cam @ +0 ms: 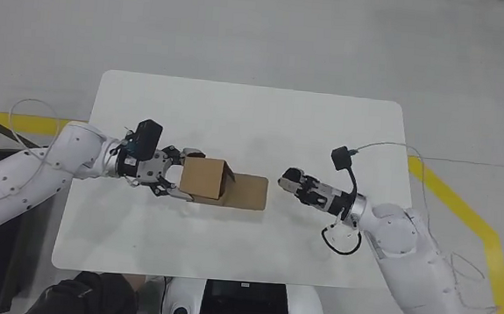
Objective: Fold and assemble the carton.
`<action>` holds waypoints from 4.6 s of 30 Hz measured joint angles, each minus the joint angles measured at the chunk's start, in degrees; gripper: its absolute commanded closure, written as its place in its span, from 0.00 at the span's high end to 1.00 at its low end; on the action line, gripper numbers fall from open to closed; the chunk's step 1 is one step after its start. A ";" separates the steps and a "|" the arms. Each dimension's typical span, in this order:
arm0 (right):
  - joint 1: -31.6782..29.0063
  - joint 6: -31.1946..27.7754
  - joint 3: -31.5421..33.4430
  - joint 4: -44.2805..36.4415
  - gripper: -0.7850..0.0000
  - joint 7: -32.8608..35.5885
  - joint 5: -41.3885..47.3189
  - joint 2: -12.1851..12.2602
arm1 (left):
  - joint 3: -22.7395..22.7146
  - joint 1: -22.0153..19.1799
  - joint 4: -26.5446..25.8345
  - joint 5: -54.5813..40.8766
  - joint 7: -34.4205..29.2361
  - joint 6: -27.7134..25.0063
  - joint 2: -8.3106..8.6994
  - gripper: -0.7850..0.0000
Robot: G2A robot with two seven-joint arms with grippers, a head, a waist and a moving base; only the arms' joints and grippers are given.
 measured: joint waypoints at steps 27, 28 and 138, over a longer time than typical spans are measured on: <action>8.52 -0.93 -13.62 13.41 0.34 9.59 25.18 -3.43 | -2.01 2.51 -1.37 1.89 0.00 0.00 0.19 0.69; 8.60 -1.00 -13.76 13.39 0.34 9.57 25.26 -3.47 | -1.91 2.47 -1.28 2.01 0.00 0.00 0.09 0.69; 6.58 -5.47 -9.40 12.19 1.00 3.69 26.63 -3.03 | 1.90 0.26 7.58 2.69 -2.28 0.00 -4.45 0.59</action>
